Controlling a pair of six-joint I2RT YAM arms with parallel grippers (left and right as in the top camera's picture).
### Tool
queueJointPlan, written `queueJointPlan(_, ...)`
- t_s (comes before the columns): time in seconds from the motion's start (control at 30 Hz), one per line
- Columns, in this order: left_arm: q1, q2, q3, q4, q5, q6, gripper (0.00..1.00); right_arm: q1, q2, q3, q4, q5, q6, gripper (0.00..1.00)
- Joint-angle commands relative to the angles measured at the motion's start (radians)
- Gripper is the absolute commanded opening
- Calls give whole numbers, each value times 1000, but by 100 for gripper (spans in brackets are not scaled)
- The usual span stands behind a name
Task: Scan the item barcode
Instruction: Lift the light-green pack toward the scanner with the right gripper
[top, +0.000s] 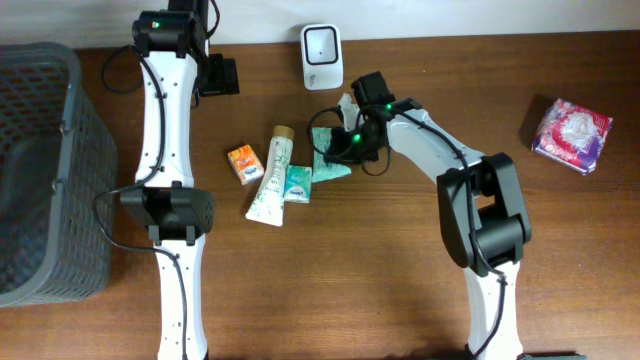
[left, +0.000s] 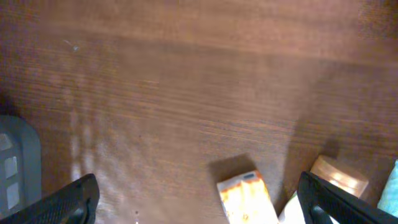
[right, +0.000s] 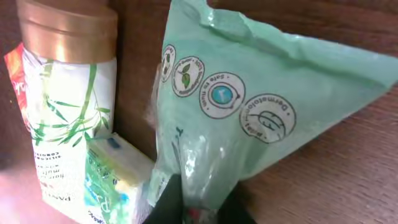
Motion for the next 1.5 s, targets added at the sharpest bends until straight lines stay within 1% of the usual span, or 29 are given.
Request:
queueJointPlan(0.0,7,-32,-5,25,-11,2,99,1,16,27,-17,55,-8,4)
queueJointPlan(0.1,7,-32,-5,25,-11,2,99,-8,-24,170,-17,45,-12,4)
queueJointPlan(0.13,7,-32,-5,25,-11,2,99,-27,-26,247,51,45,-11,4)
queueJointPlan(0.2,7,-32,-5,25,-11,2,99,-39,-26,251,150,45,-7,4)
queueJointPlan(0.27,7,-32,-5,25,-11,2,99,-44,-25,250,108,46,-13,4)
queueJointPlan(0.3,7,-32,-5,25,-11,2,99,-42,-16,250,52,81,-12,15)
queueJointPlan(0.33,7,-32,-5,25,-11,2,99,-42,-3,248,23,132,-12,40)
queueJointPlan(0.37,7,-32,-5,25,-11,2,99,-43,13,246,27,150,-23,57)
queueJointPlan(0.4,7,-32,-5,25,-11,2,99,-43,34,246,58,149,-64,81)
queueJointPlan(0.43,7,-32,-5,25,-11,2,99,-43,47,245,95,150,-113,99)
queueJointPlan(0.53,7,-32,-5,25,-11,2,99,-43,100,245,212,134,-176,99)
queueJointPlan(0.57,7,-32,-5,25,-11,2,99,-42,135,245,230,83,-171,95)
queueJointPlan(0.63,7,-32,-5,25,-11,2,99,-42,155,245,203,40,-167,63)
queueJointPlan(0.67,7,-32,-5,25,-11,1,99,-42,157,245,169,14,-169,59)
queueJointPlan(0.73,7,-32,-5,25,-11,2,99,-42,156,245,58,-74,-168,38)
queueJointPlan(0.77,7,-32,-5,25,-11,2,99,-42,145,247,-8,-81,-168,31)
queueJointPlan(0.8,7,-32,-5,25,-11,2,99,-42,124,247,-65,-79,-168,30)
queueJointPlan(0.83,7,-32,-5,25,-11,2,99,-42,84,247,-111,-71,-168,38)
queueJointPlan(0.87,7,-32,-5,25,-11,2,99,-42,66,247,-114,-58,-168,57)
queueJointPlan(0.9,7,-32,-5,25,-11,2,99,-43,52,247,-102,-19,-165,81)
queueJointPlan(0.93,7,-32,-5,25,-11,2,99,-44,53,247,-98,33,-155,93)
queueJointPlan(1.03,7,-32,-5,25,-11,2,99,-42,84,246,-69,90,-98,96)
queueJointPlan(1.07,7,-32,-5,25,-11,2,99,-41,109,246,-65,90,-58,89)
queueJointPlan(1.13,7,-32,-5,25,-11,2,99,-41,157,246,-61,0,-47,83)
queueJointPlan(1.23,7,-32,-5,25,-11,2,99,-16,198,246,-49,-35,-47,63)
queueJointPlan(1.27,7,-32,-5,25,-11,1,99,0,200,246,-48,-23,-48,50)
queueJointPlan(1.33,7,-32,-5,25,-11,1,99,16,199,247,-21,-8,-31,4)
queueJointPlan(1.4,7,-32,-5,25,-11,1,99,3,194,299,-13,-29,-13,4)
queueJointPlan(1.47,7,-32,-5,25,-11,1,99,-30,185,470,-24,-64,-14,4)
